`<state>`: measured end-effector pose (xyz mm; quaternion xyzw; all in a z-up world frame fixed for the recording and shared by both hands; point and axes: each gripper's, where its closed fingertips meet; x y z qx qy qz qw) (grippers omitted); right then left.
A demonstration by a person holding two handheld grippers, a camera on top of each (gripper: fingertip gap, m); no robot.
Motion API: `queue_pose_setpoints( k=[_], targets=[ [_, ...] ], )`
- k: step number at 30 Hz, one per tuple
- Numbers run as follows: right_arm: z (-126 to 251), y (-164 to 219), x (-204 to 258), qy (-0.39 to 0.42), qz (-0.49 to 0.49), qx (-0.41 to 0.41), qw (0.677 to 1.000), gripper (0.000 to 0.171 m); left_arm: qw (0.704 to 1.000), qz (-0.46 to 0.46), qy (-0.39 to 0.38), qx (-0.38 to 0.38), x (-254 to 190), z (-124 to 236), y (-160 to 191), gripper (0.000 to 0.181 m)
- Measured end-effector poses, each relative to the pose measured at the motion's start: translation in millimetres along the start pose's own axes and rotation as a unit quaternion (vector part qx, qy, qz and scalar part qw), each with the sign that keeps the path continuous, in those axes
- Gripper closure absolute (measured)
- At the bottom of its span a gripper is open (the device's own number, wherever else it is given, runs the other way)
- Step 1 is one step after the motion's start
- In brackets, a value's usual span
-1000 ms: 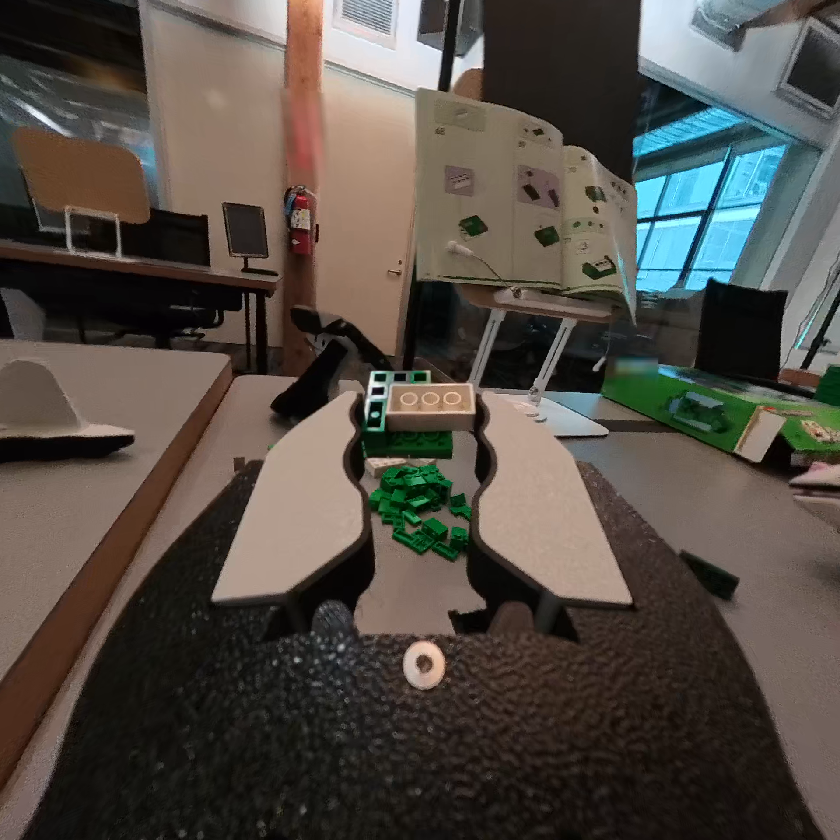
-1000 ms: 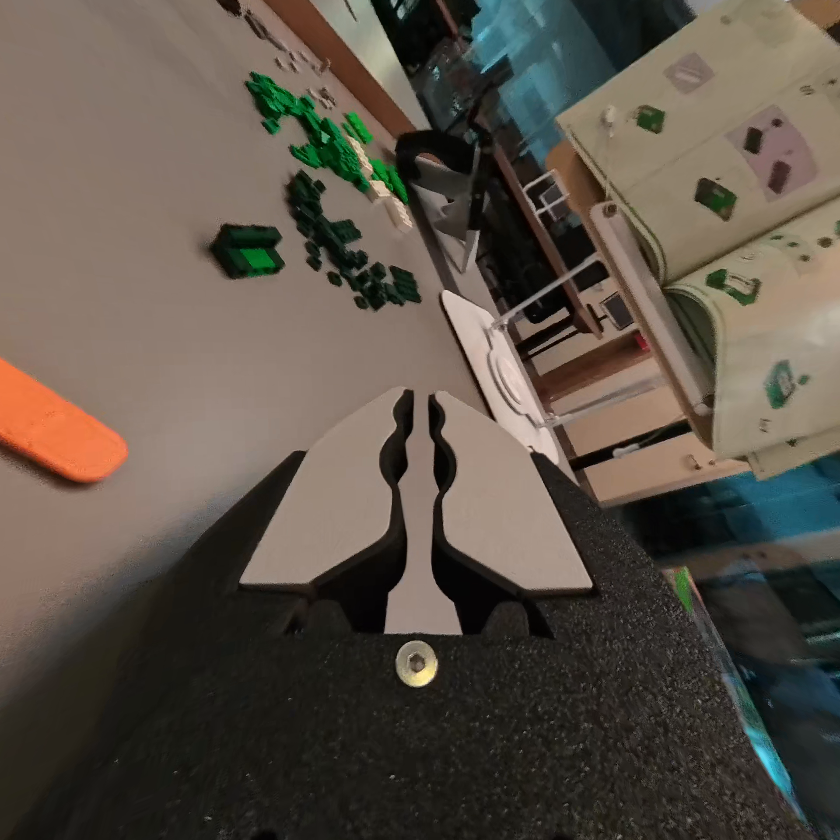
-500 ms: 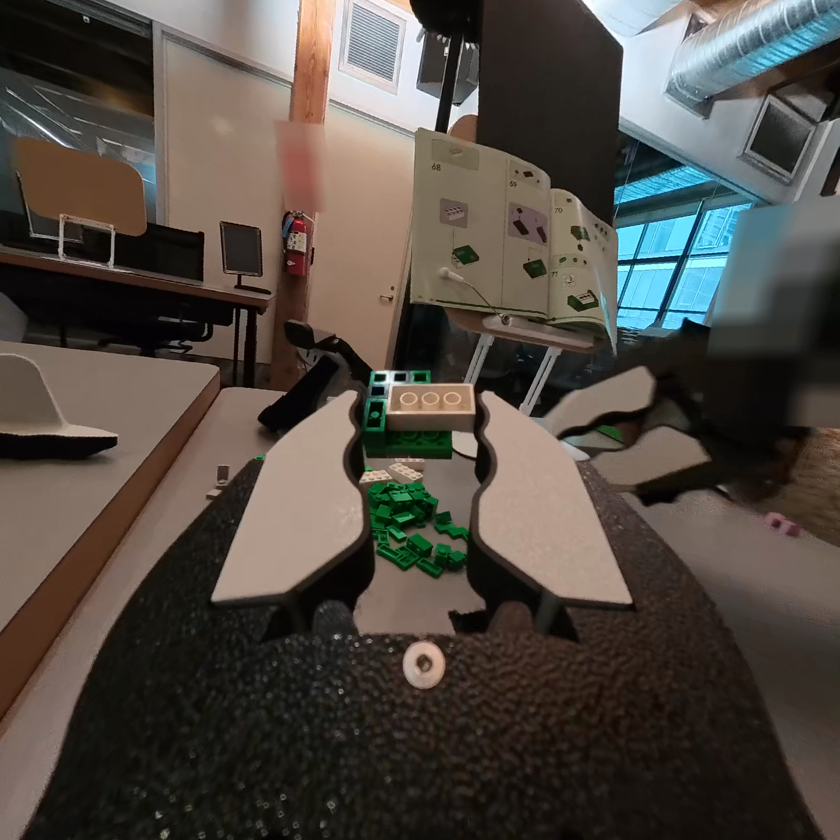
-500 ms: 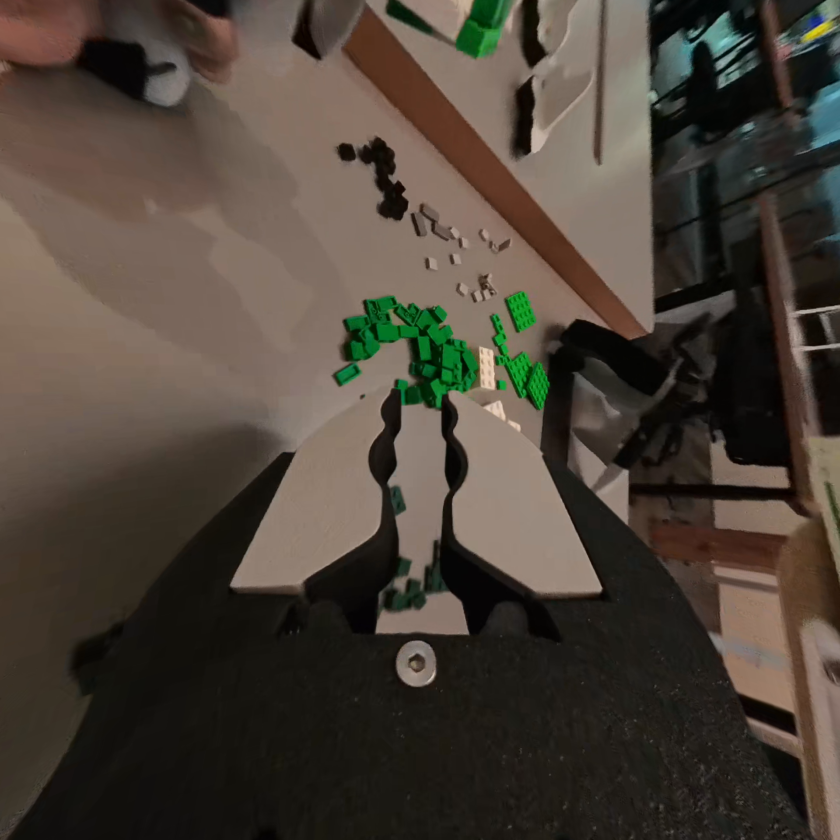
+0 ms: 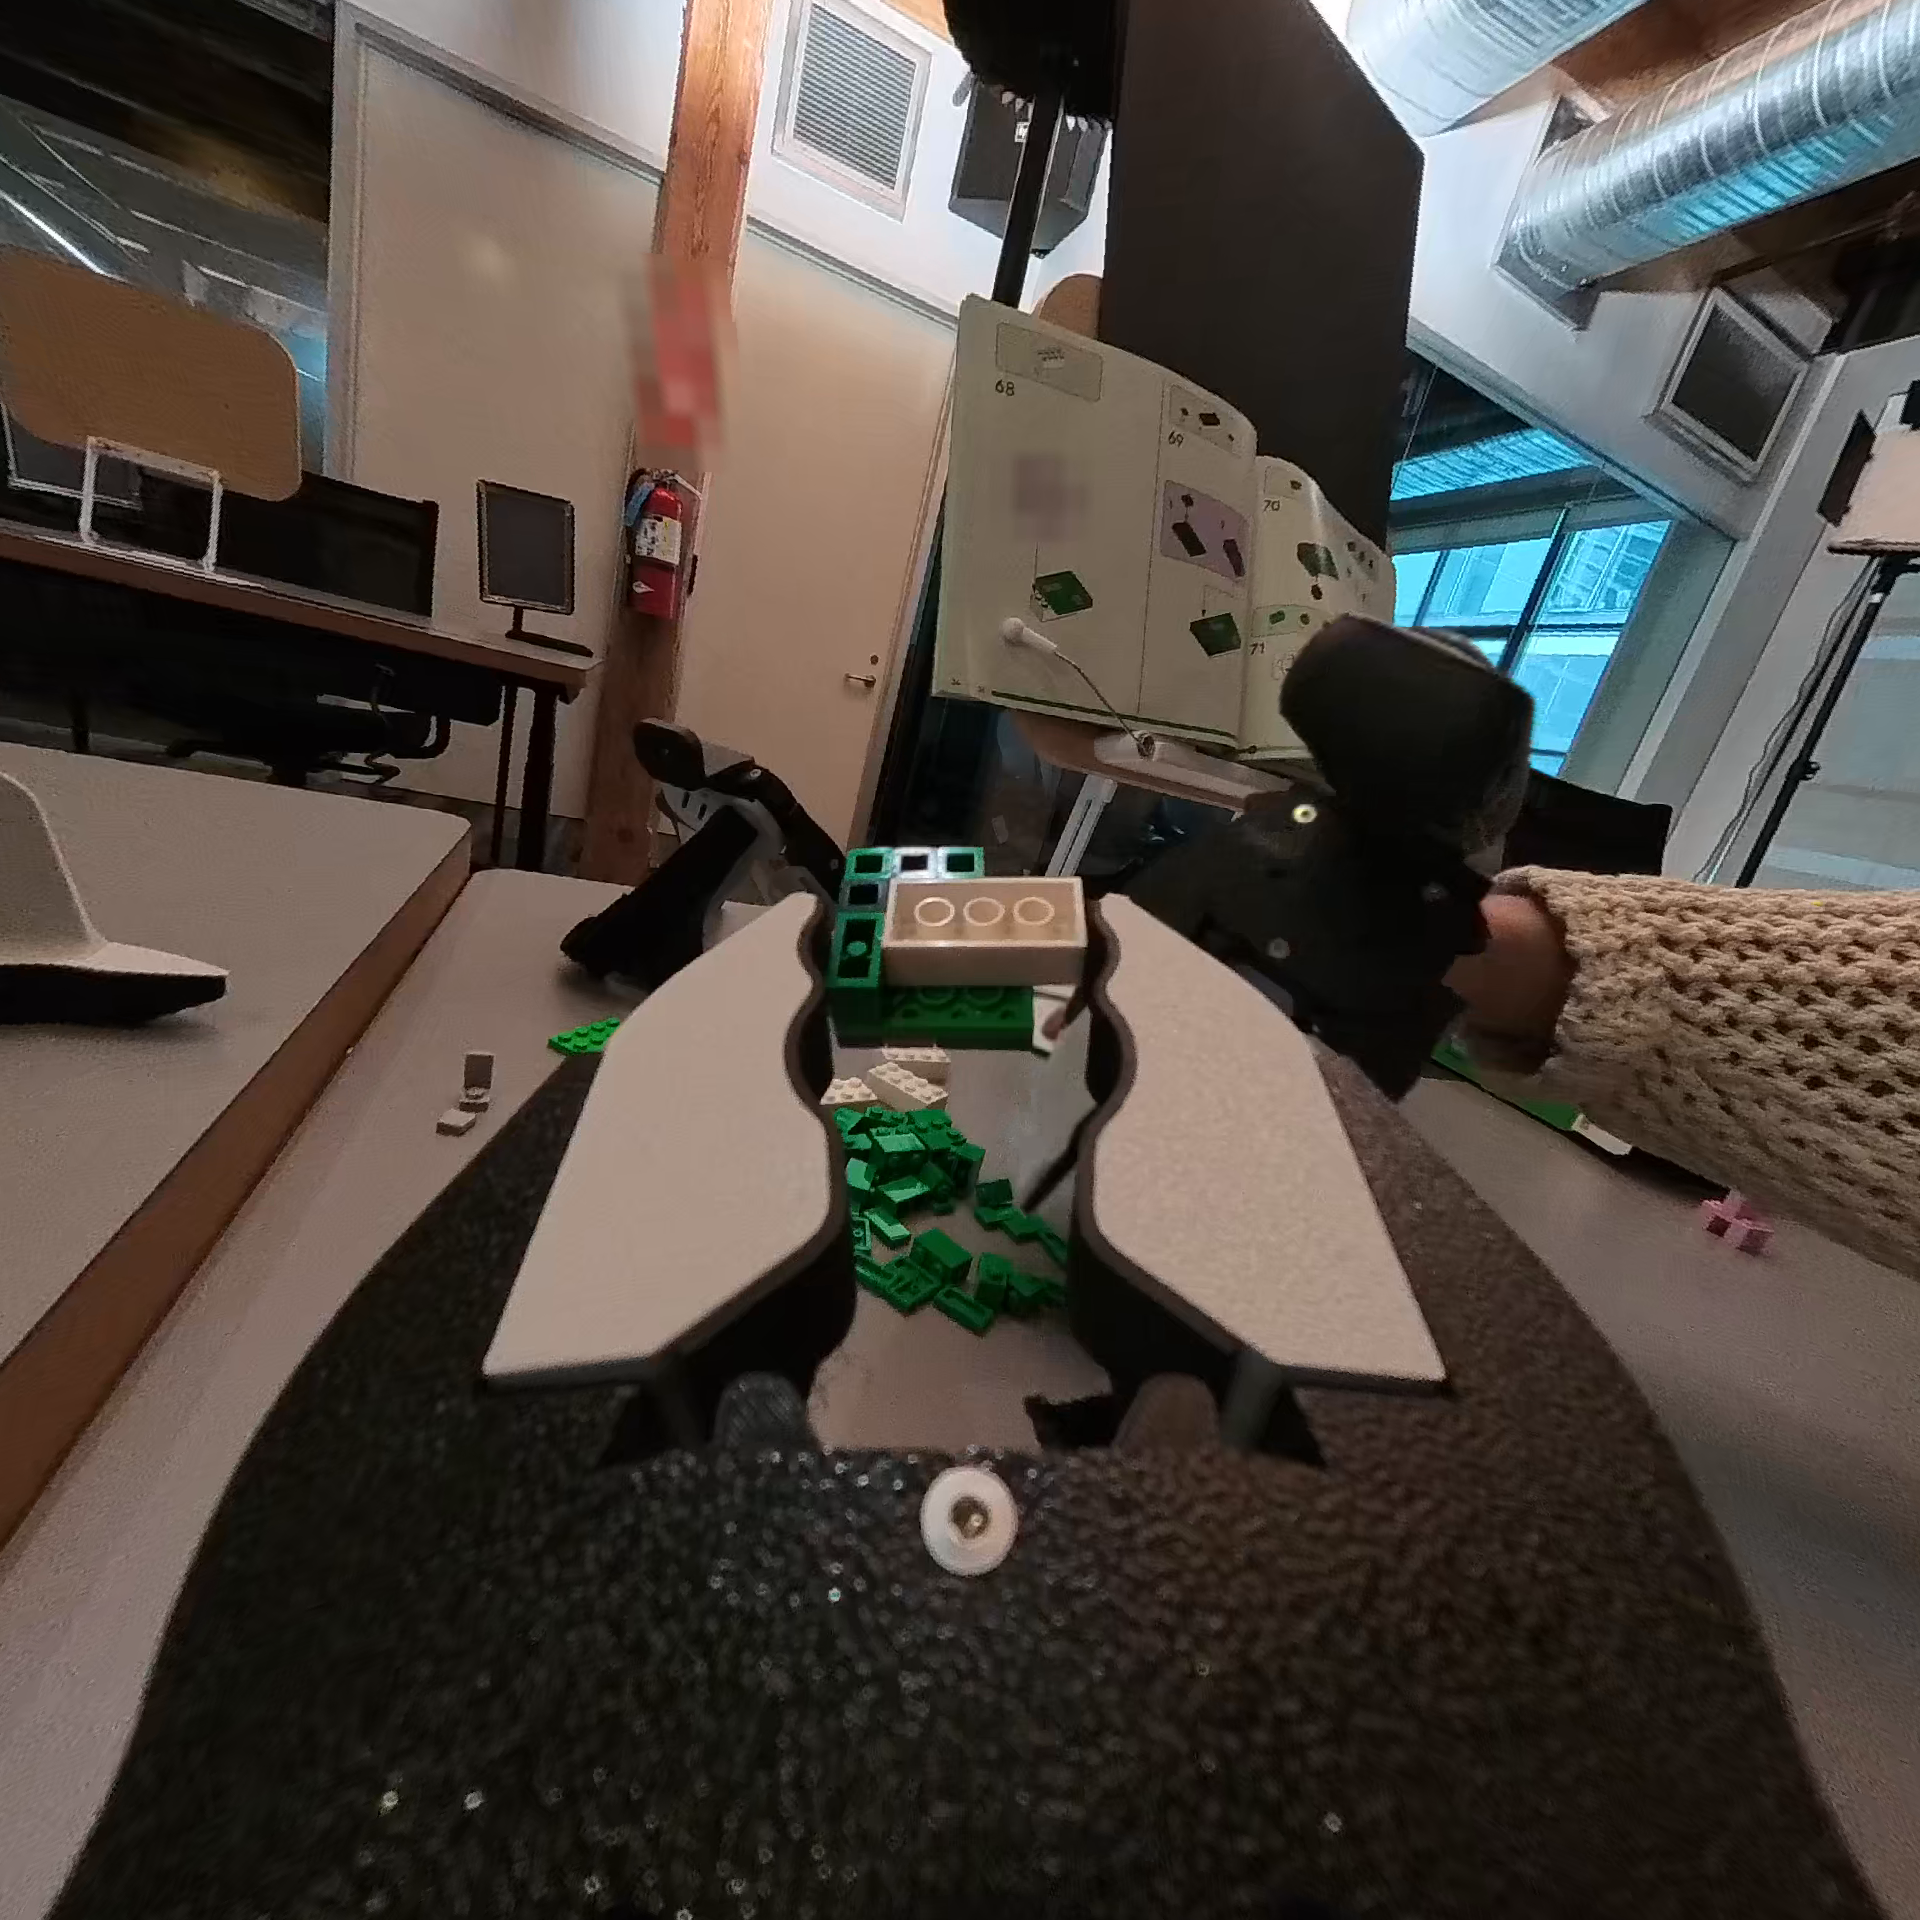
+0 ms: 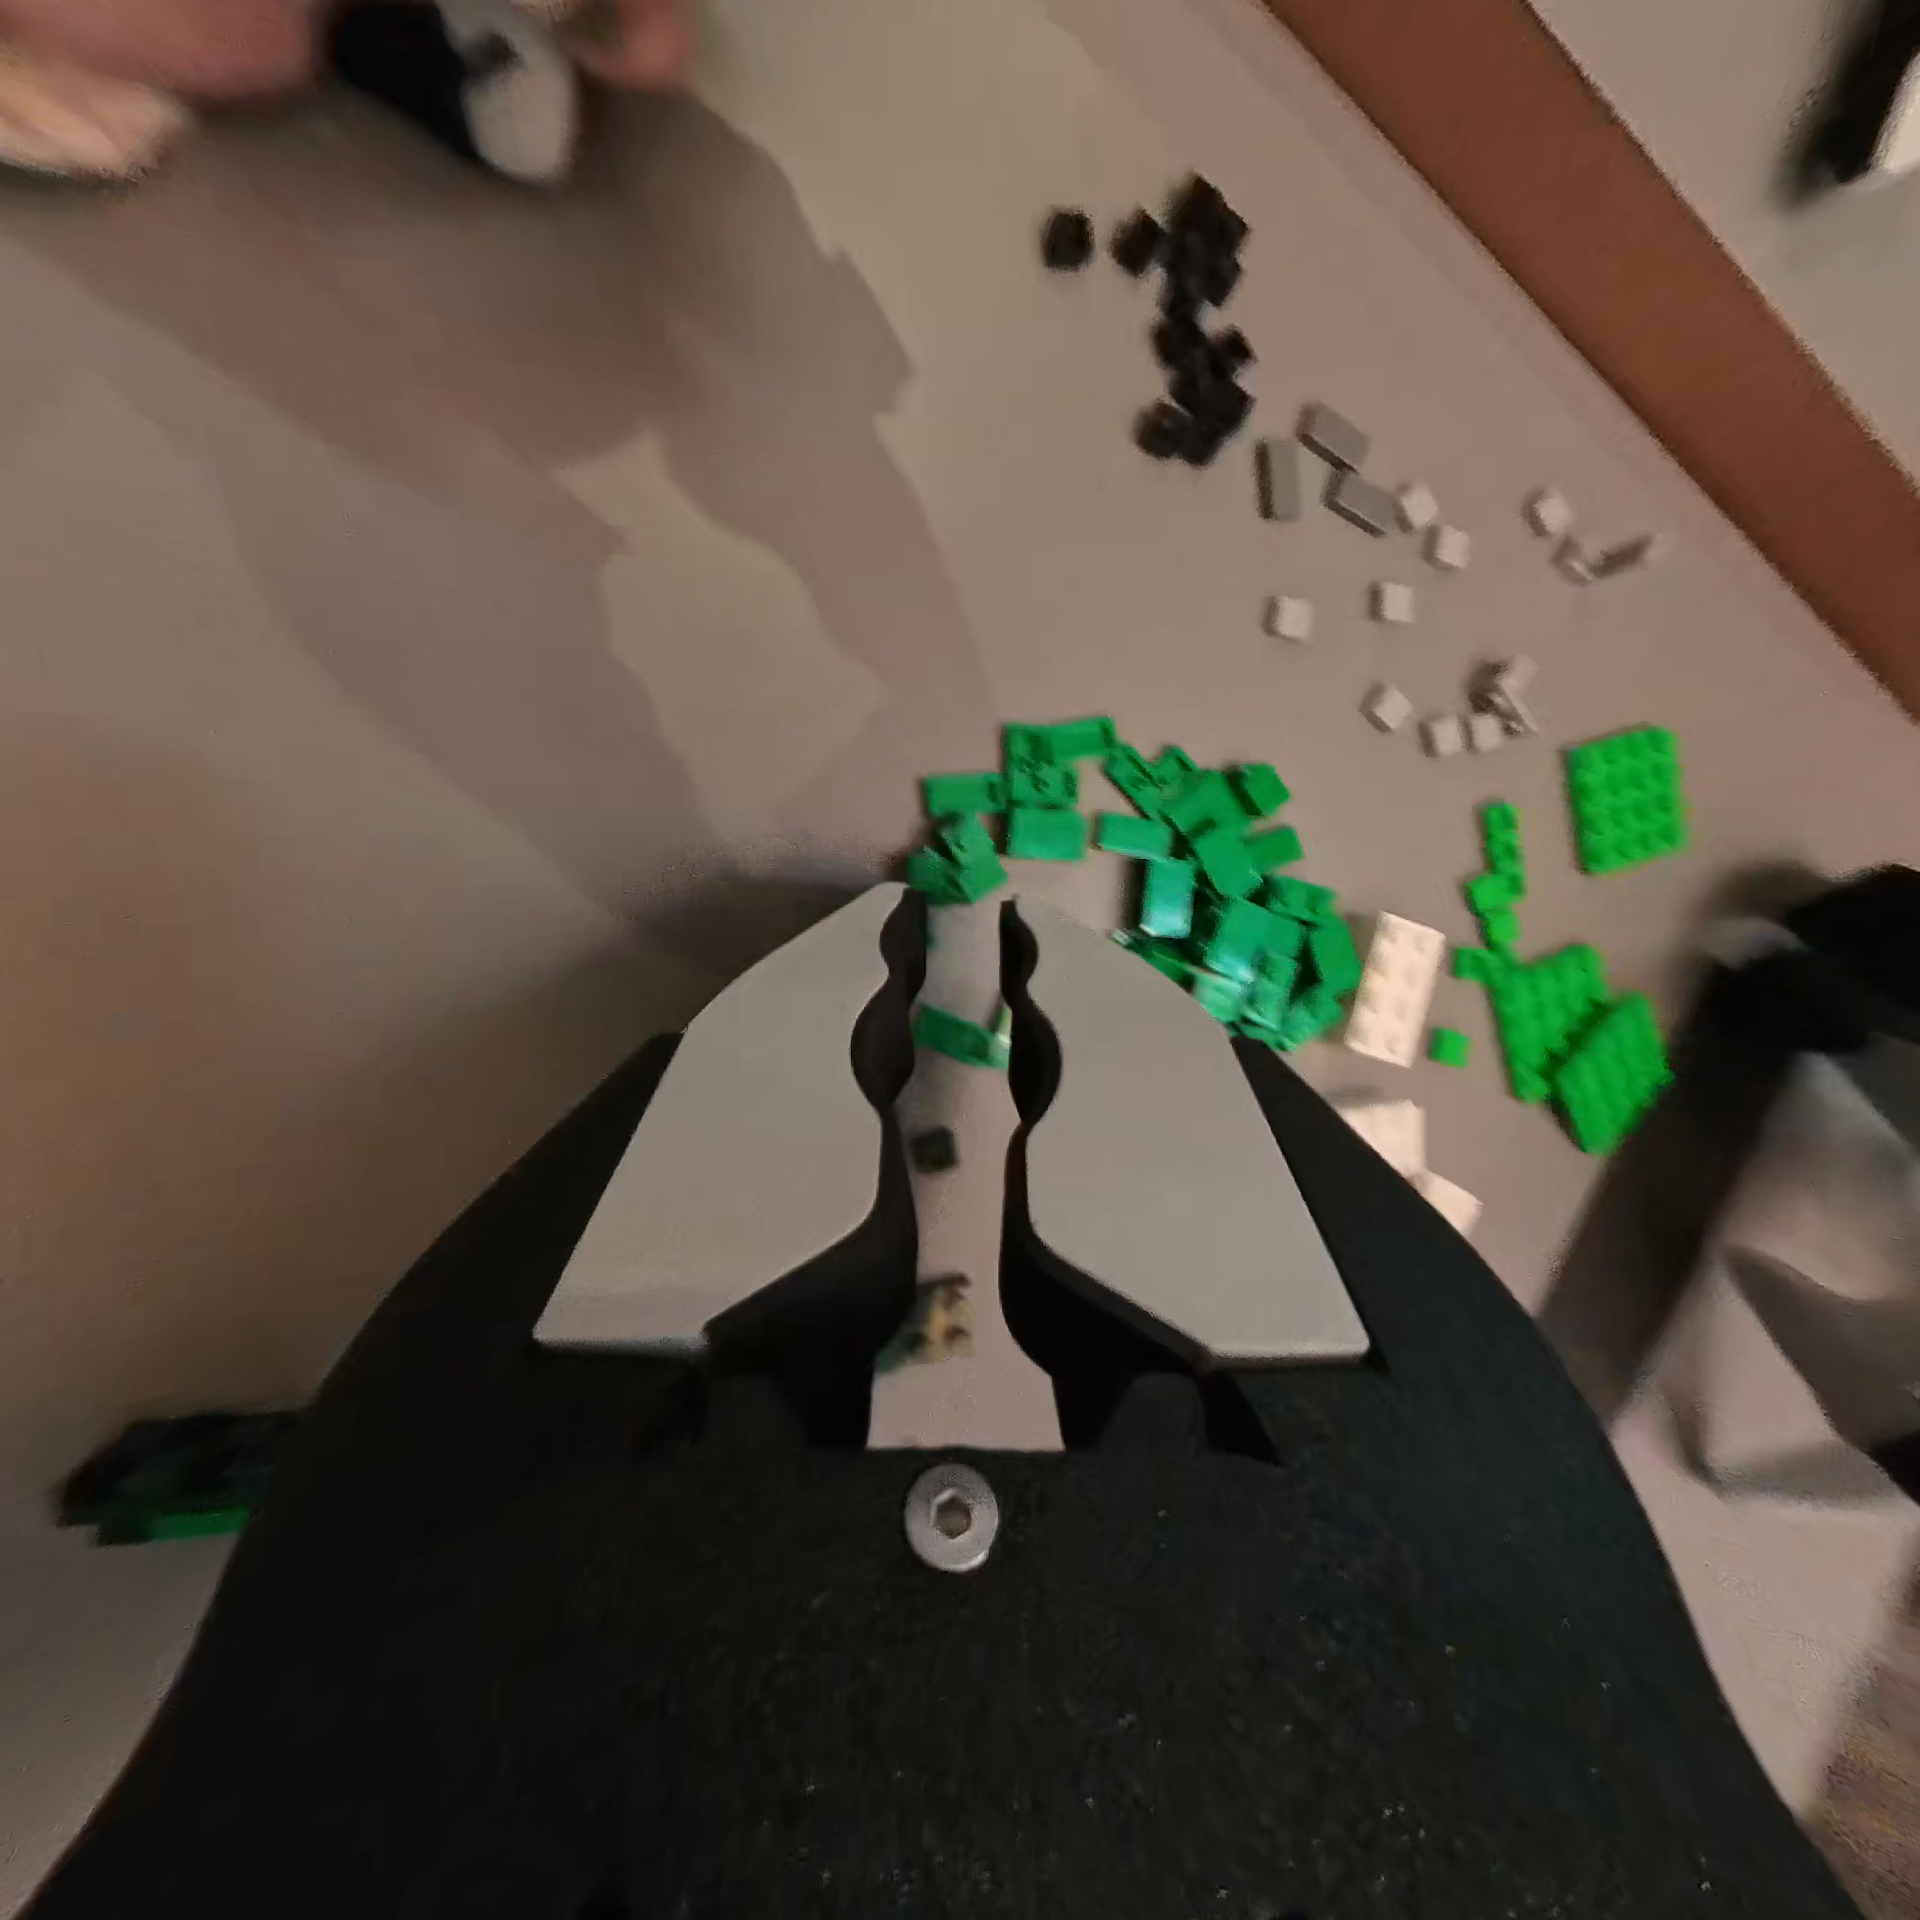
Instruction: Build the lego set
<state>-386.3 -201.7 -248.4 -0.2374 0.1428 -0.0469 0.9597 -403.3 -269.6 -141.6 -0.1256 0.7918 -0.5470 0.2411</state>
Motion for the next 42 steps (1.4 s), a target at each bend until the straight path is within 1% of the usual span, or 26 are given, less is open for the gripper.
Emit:
queue_pose_setpoints(
  k=[2,7,10,14,17,20,22,29,33,37,40,42],
  targets=[
    [-3,-8,7,-0.021,-0.012,-0.011,1.0,0.158,1.0,0.0,0.002,0.0,0,0,0,0.136],
    [-9,-2,2,-0.013,-0.032,0.01,0.999,0.159,1.0,0.005,0.005,-0.007,0,1,-1,0.136],
    [-14,0,13,-0.046,-0.04,0.017,0.998,0.156,1.0,0.01,0.005,-0.006,1,1,-1,0.136],
    [-13,3,6,-0.008,-0.015,0.035,0.999,0.158,1.0,0.012,0.006,-0.008,1,1,-2,0.136],
    [-15,8,6,-0.009,-0.021,0.047,0.999,0.157,1.0,0.012,0.007,-0.008,1,1,-2,0.136],
    [-15,6,6,-0.01,-0.036,0.037,0.999,0.158,1.0,0.012,0.007,-0.006,1,1,-2,0.136],
    [-16,4,5,-0.009,-0.042,0.033,0.999,0.162,1.0,0.013,0.008,-0.005,1,1,-1,0.136],
    [-12,6,10,-0.012,-0.044,0.032,0.998,0.164,1.0,0.015,0.011,-0.005,1,1,-1,0.136],
    [8,3,22,0.004,-0.038,-0.001,0.999,0.164,1.0,0.012,0.02,0.006,-3,-2,2,0.136],
    [45,12,46,0.035,-0.021,-0.012,0.999,0.164,0.998,-0.021,0.048,0.032,-17,-8,10,0.136],
    [79,23,64,0.096,-0.009,-0.012,0.995,0.164,0.988,-0.039,0.133,0.073,-53,-16,24,0.136],
    [95,29,83,0.12,-0.023,-0.02,0.992,0.164,0.975,-0.066,0.183,0.109,-81,-19,38,0.136]
  ],
)
Point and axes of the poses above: each gripper's, where its closed fingertips meet, z back along the fingers, y out of its underside, x = y × z across the jaws
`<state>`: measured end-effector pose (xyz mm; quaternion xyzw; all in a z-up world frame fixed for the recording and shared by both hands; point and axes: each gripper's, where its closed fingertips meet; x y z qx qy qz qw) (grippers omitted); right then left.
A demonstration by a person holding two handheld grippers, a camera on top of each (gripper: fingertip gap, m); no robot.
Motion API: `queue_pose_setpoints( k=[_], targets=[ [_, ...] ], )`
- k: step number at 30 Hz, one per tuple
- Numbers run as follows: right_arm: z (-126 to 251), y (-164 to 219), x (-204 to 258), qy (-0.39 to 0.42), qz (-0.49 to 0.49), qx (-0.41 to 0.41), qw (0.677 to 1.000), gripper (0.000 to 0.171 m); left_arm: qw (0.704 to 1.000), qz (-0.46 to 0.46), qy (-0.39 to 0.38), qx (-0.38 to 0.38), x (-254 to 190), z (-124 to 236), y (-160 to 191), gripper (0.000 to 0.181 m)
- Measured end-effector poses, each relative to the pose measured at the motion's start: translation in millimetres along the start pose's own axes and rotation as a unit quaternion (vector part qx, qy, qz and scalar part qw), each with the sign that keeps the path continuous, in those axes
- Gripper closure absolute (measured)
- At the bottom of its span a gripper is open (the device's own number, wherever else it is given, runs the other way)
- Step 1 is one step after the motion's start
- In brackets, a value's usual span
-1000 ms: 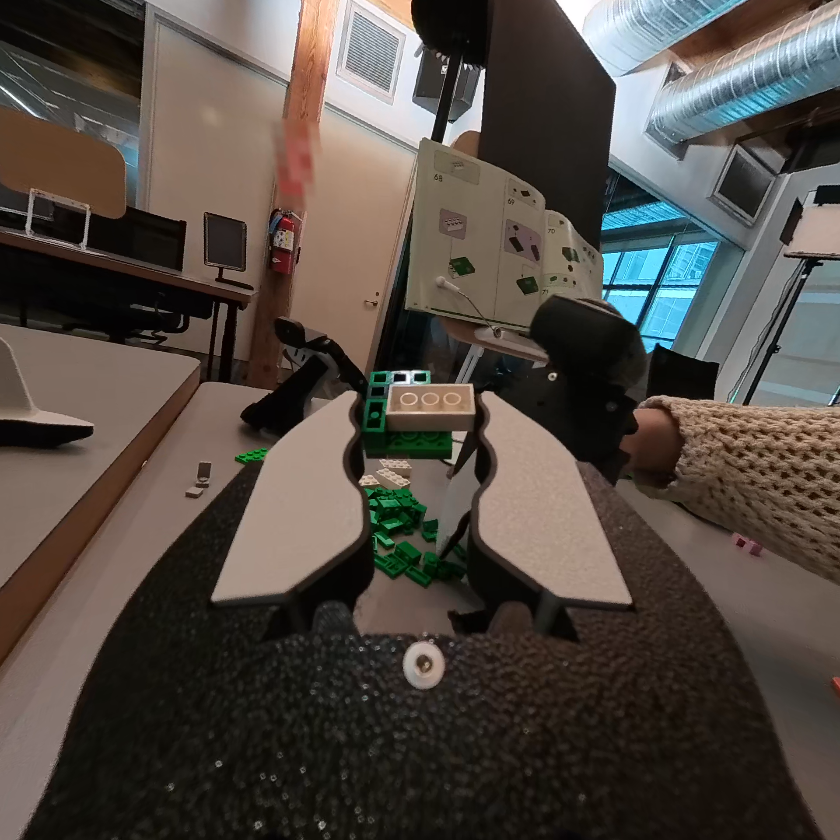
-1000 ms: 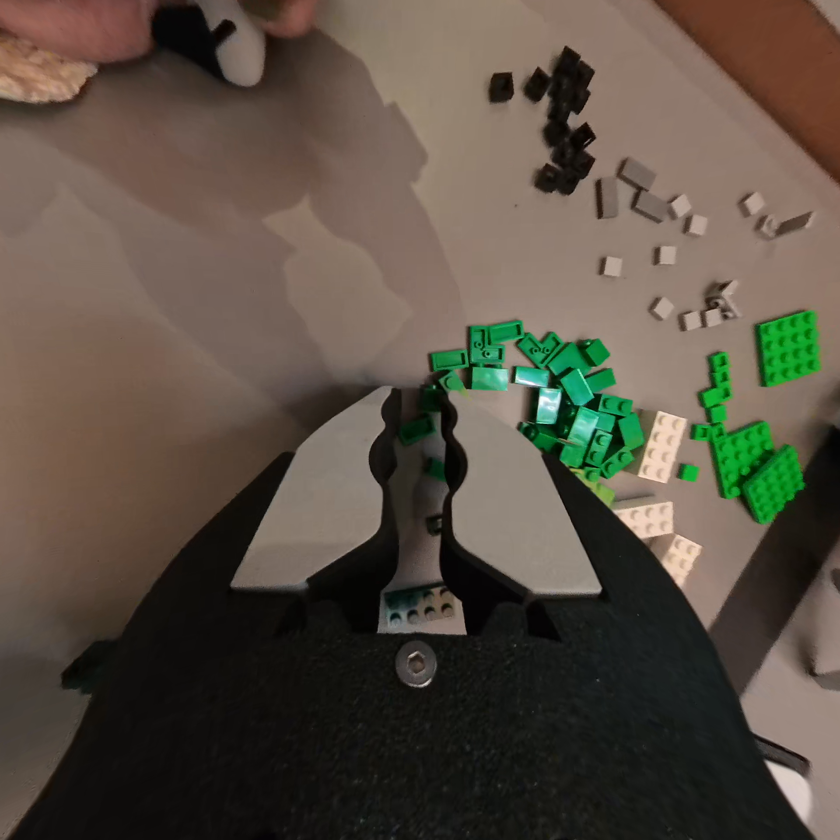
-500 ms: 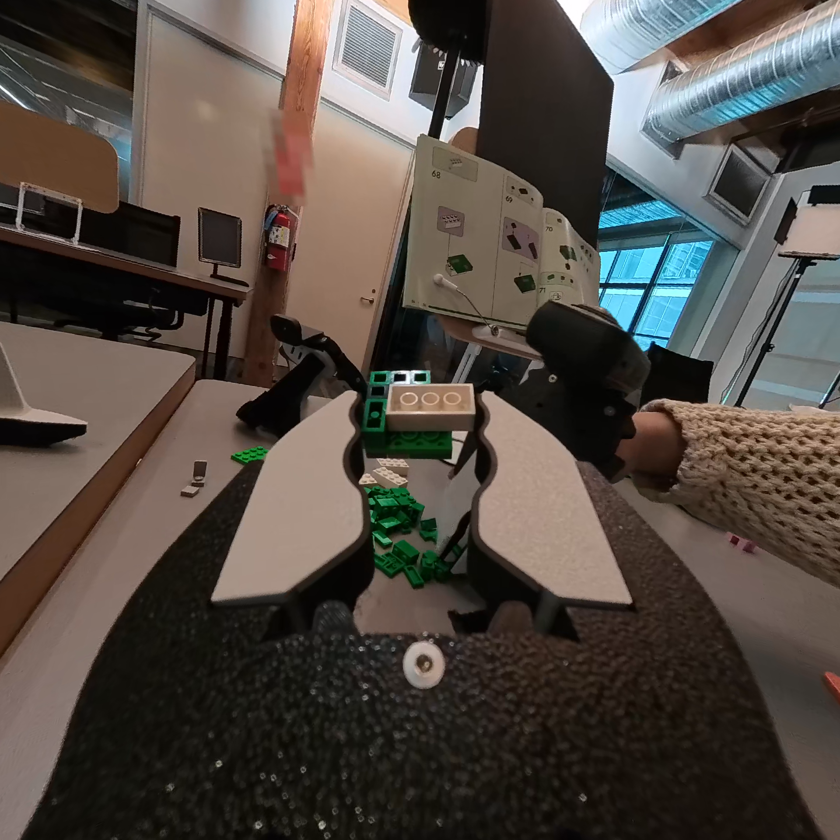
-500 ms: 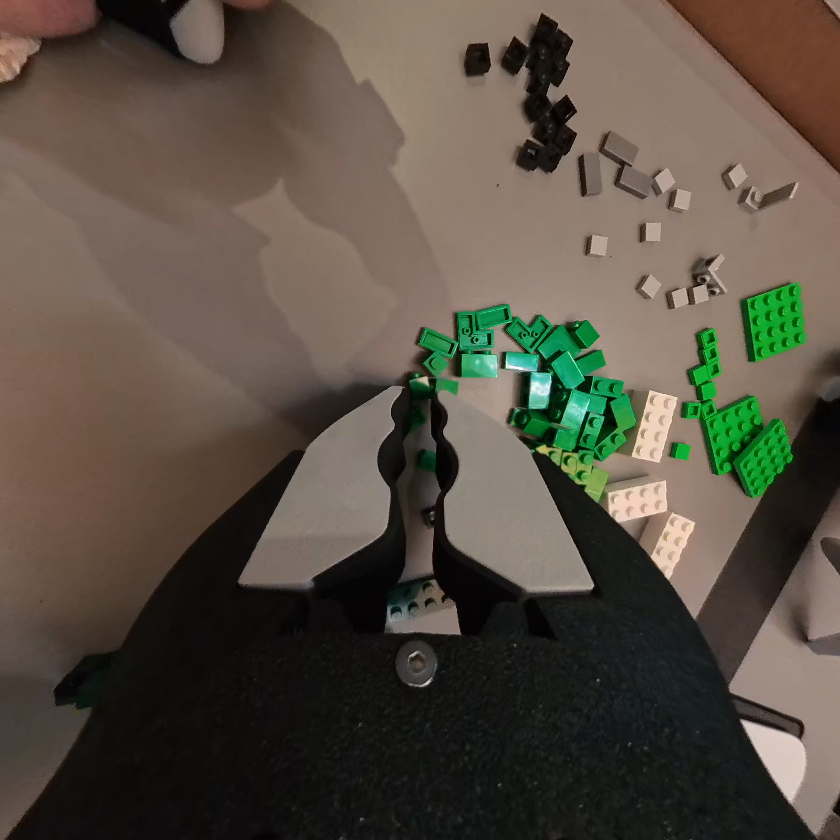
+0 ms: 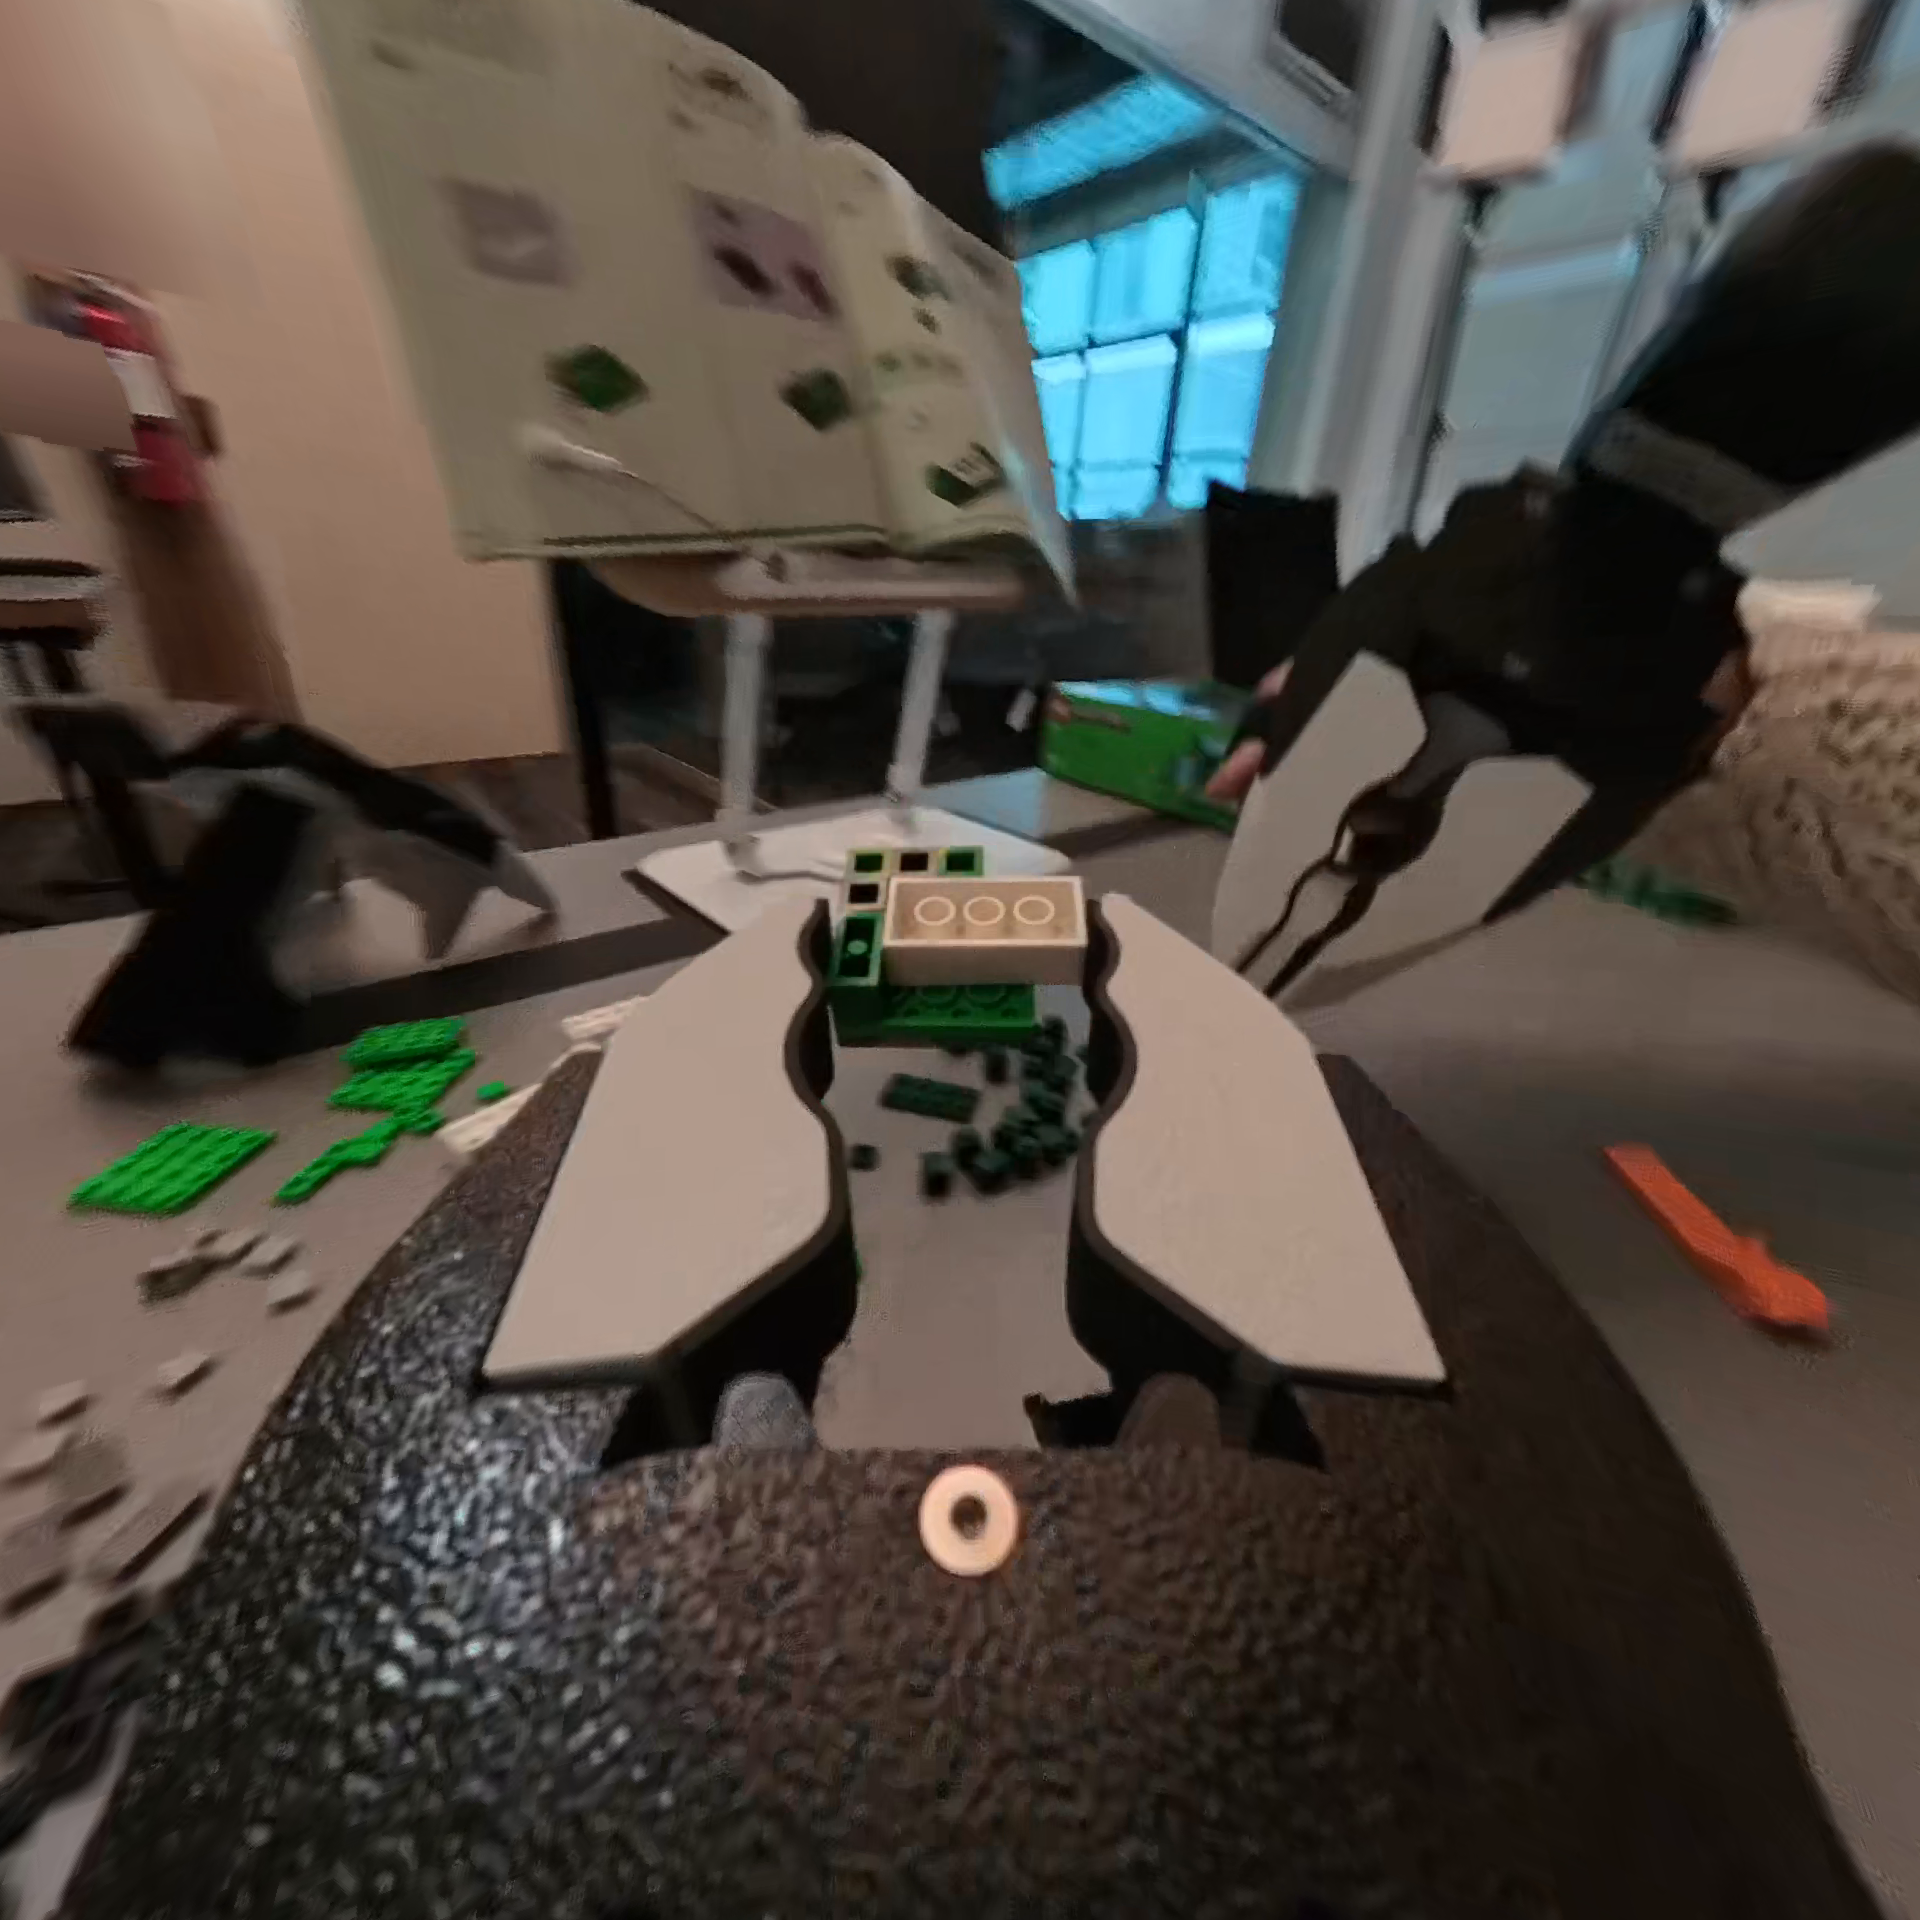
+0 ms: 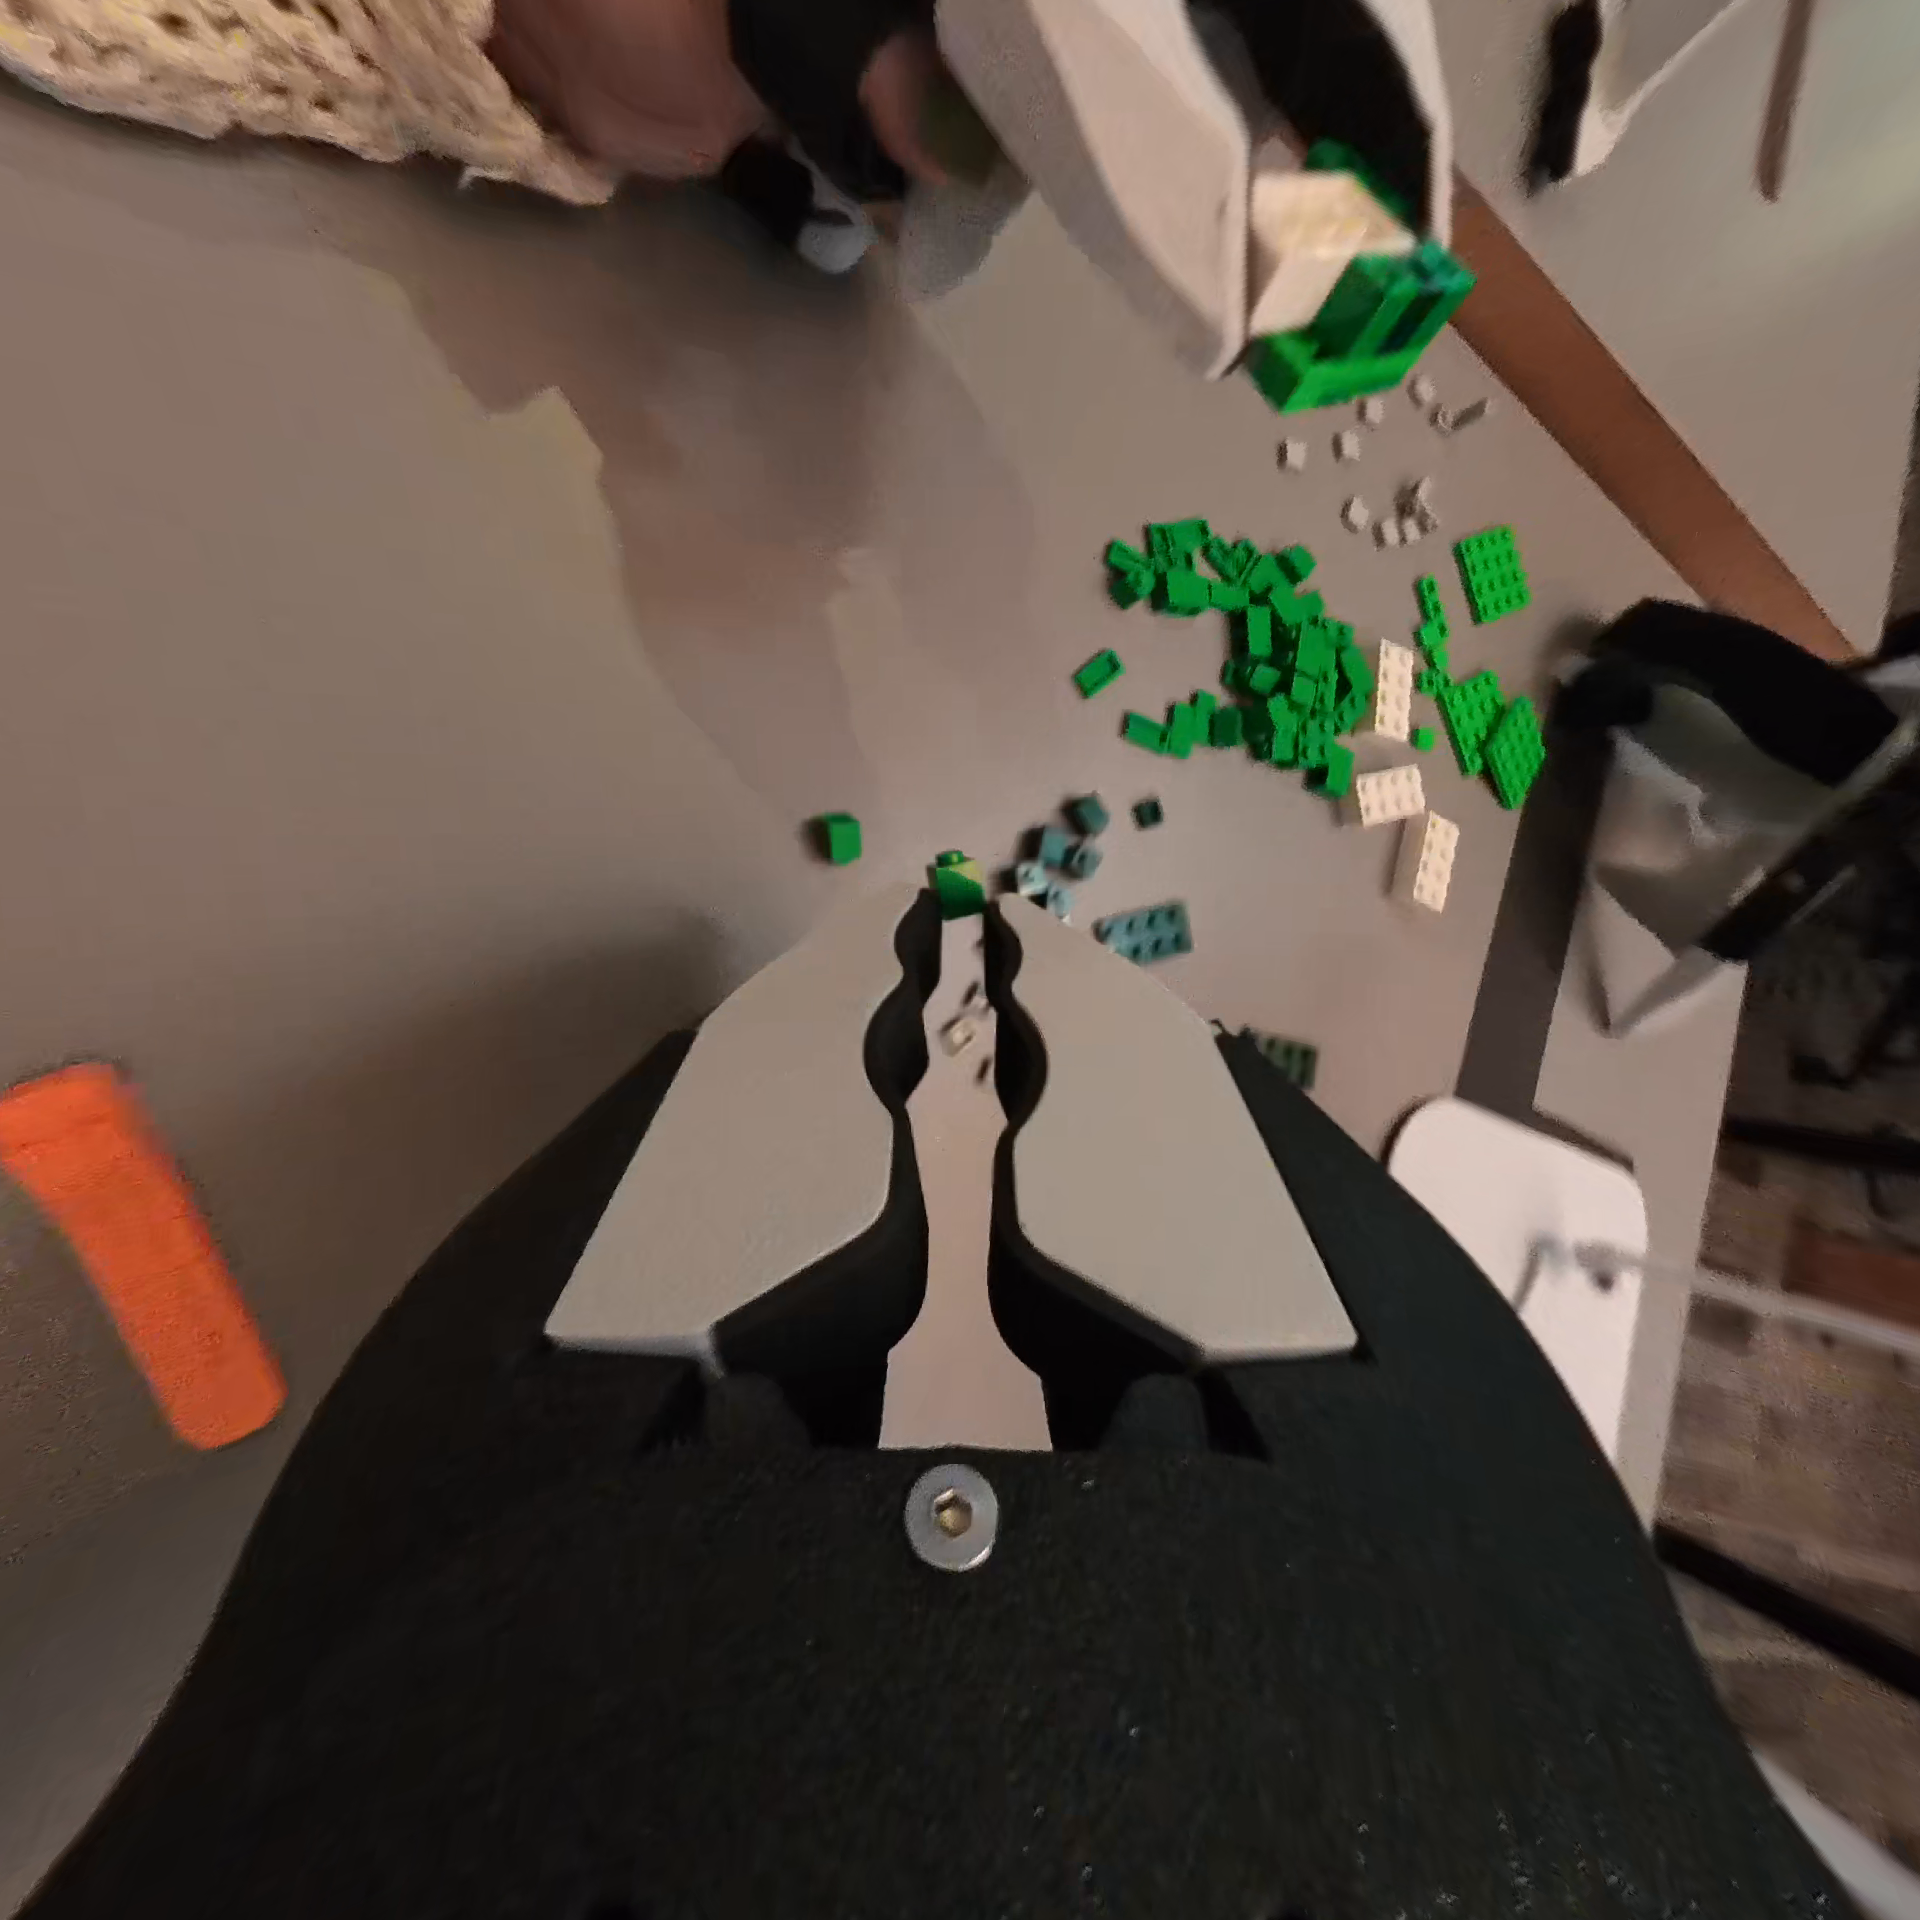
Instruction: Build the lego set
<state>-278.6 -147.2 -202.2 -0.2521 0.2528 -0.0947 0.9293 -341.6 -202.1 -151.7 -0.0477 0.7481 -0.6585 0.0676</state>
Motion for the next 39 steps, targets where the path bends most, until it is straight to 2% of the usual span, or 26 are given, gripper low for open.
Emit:
queue_pose_setpoints(
  k=[3,6,10,16,26,28,31,35,39],
  targets=[
    [18,23,26,0.033,-0.017,0.024,0.999,0.164,0.997,-0.053,0.039,0.051,-32,-17,14,0.135],
    [27,43,46,0.067,-0.043,0.036,0.996,0.164,0.993,-0.056,0.086,0.064,-61,-26,16,0.136],
    [33,47,60,0.092,-0.077,0.023,0.993,0.164,0.976,-0.059,0.17,0.126,-102,-33,36,0.136],
    [29,44,68,0.079,-0.074,0.04,0.993,0.164,0.959,-0.067,0.203,0.189,-131,-40,59,0.136],
    [30,23,73,0.065,-0.063,0.025,0.996,0.164,0.947,-0.084,0.206,0.232,-135,-41,78,0.136],
    [32,21,72,0.069,-0.062,0.022,0.996,0.171,0.945,-0.097,0.205,0.237,-136,-41,80,0.135],
    [34,12,72,0.063,-0.067,-0.007,0.996,0.171,0.937,-0.118,0.208,0.253,-139,-40,86,0.135],
    [35,34,71,0.063,-0.077,0.036,0.994,0.171,0.936,-0.146,0.19,0.258,-134,-41,89,0.135],
    [42,52,75,0.045,-0.128,0.042,0.99,0.169,0.945,-0.144,0.168,0.242,-124,-42,84,0.136]
  ],
)
Point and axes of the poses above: each gripper's, where its closed fingertips meet, z back along the fingers, y out of its underside, x = y × z across the jaws
